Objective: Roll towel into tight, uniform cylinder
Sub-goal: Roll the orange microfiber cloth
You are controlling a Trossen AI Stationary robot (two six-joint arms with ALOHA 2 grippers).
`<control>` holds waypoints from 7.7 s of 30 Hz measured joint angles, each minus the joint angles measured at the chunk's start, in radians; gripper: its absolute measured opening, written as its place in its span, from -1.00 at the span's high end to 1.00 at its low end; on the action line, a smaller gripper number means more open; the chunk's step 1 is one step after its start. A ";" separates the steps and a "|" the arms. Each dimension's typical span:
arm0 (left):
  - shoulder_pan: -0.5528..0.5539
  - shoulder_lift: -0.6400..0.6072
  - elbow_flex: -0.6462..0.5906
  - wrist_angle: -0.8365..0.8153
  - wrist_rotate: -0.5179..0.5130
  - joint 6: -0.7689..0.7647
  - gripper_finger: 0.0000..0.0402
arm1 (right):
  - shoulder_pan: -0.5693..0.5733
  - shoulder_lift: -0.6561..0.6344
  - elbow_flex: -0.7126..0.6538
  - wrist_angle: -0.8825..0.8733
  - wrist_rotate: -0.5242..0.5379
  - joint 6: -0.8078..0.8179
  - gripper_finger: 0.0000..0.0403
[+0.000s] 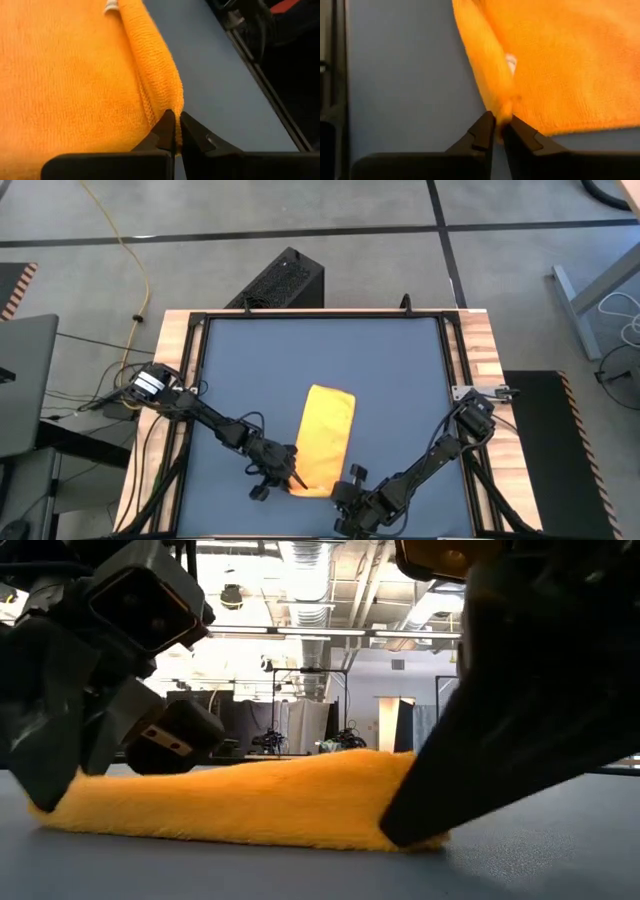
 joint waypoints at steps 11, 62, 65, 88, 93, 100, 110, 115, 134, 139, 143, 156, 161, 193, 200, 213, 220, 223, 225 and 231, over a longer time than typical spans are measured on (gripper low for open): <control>0.007 -0.001 0.000 0.001 0.024 -0.009 1.00 | 0.004 -0.007 0.087 -0.078 -0.092 -0.097 0.21; 0.040 -0.102 -0.001 -0.035 0.107 0.014 1.00 | -0.048 0.083 0.219 -0.057 -0.130 0.038 0.86; 0.054 -0.090 0.001 -0.071 0.105 -0.035 1.00 | -0.044 0.083 0.219 -0.063 -0.128 0.139 0.91; 0.113 -0.028 0.003 -0.165 0.096 -0.179 0.99 | -0.088 0.074 0.132 -0.043 -0.194 0.431 0.66; 0.113 -0.028 0.002 -0.172 0.084 -0.180 1.00 | -0.096 0.057 0.130 -0.047 -0.217 0.405 0.49; 0.112 -0.028 0.002 -0.176 0.079 -0.173 1.00 | -0.101 0.048 0.130 -0.043 -0.223 0.401 0.19; 0.113 -0.028 0.000 -0.180 0.097 -0.163 1.00 | -0.083 -0.079 0.127 -0.174 -0.203 0.358 0.00; 0.120 -0.028 0.000 -0.179 0.107 -0.161 1.00 | -0.061 -0.132 0.126 -0.224 -0.175 0.341 0.01; 0.129 -0.027 -0.001 -0.166 0.109 -0.176 1.00 | -0.030 0.037 0.129 0.056 0.010 -0.518 0.07; 0.130 -0.027 0.000 -0.166 0.115 -0.168 1.00 | -0.054 0.038 0.131 0.008 0.005 -0.520 0.11; 0.131 -0.027 0.000 -0.165 0.112 -0.157 1.00 | -0.060 0.038 0.131 -0.007 -0.010 -0.520 0.14; 0.138 -0.037 -0.002 -0.157 0.130 -0.045 0.53 | -0.066 0.092 0.134 -0.015 -0.009 -0.337 0.38; 0.186 -0.082 -0.002 -0.175 0.192 -0.006 0.37 | -0.066 0.092 0.133 -0.022 -0.018 -0.228 0.75; -0.018 -0.291 -0.170 0.027 -0.081 0.434 0.35 | -0.047 0.083 0.129 0.049 -0.017 0.166 0.90; -0.128 -0.233 -0.180 0.159 -0.298 0.528 0.35 | -0.057 0.082 0.129 0.050 -0.022 0.177 0.90; -0.160 -0.142 -0.179 0.155 -0.469 0.650 0.35 | -0.061 0.081 0.130 0.052 -0.033 0.203 0.90; -0.131 -0.121 -0.178 0.141 -0.420 0.632 0.35 | -0.067 0.081 0.130 0.055 -0.033 0.226 0.90; -0.117 -0.071 -0.161 0.143 -0.389 0.599 0.35 | -0.066 0.081 0.130 0.057 -0.033 0.229 0.90; -0.117 -0.042 -0.145 0.143 -0.384 0.589 0.35 | -0.066 0.081 0.130 0.056 -0.033 0.237 0.90; -0.114 0.002 -0.113 0.141 -0.388 0.541 0.52 | -0.066 0.080 0.131 0.053 -0.033 0.263 0.90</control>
